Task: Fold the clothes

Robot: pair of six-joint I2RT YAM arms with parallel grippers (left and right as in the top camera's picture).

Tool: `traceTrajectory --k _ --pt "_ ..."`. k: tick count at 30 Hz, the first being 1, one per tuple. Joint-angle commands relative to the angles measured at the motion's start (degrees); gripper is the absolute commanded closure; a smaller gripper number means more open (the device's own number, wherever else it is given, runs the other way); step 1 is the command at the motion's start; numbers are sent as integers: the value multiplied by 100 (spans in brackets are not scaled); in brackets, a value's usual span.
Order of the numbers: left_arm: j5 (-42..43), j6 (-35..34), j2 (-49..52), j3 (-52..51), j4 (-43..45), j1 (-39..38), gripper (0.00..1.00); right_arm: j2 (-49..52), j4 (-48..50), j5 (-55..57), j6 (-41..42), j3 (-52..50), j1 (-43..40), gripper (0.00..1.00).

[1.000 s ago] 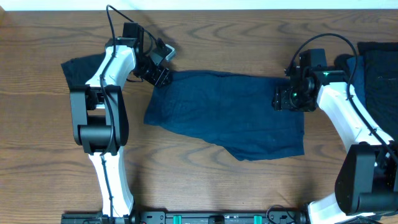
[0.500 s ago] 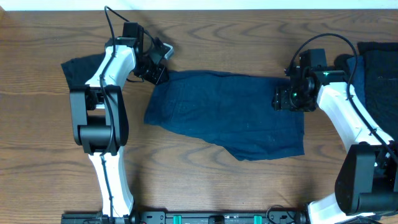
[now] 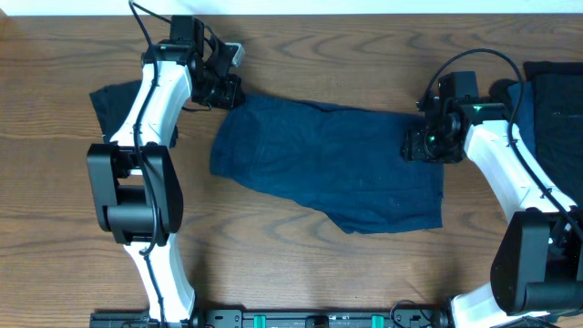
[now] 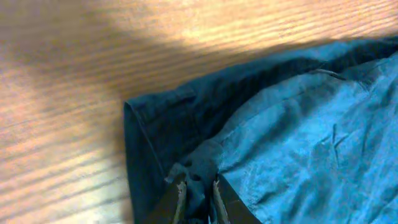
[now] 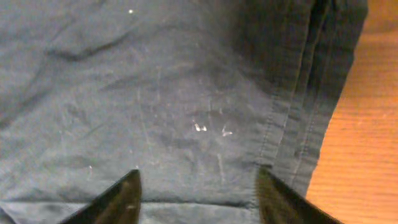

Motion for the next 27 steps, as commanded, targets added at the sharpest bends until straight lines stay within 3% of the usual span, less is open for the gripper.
traceTrajectory --k 1,10,12,16,27 --pt "42 -317 -48 28 -120 -33 85 -31 92 251 -39 4 -55 54" --pt "39 -317 -48 -4 -330 -37 85 -33 352 280 -205 201 -1032 56" --pt "39 -317 -48 -4 -334 -37 86 -31 573 -190 -232 201 -1373 53" --pt "39 -317 -48 -4 -343 -37 85 -24 841 -1888 -922 199 -1862 57" --pt "39 -317 -48 -4 -358 -37 86 518 1508 -1950 -1069 199 -1928 54"
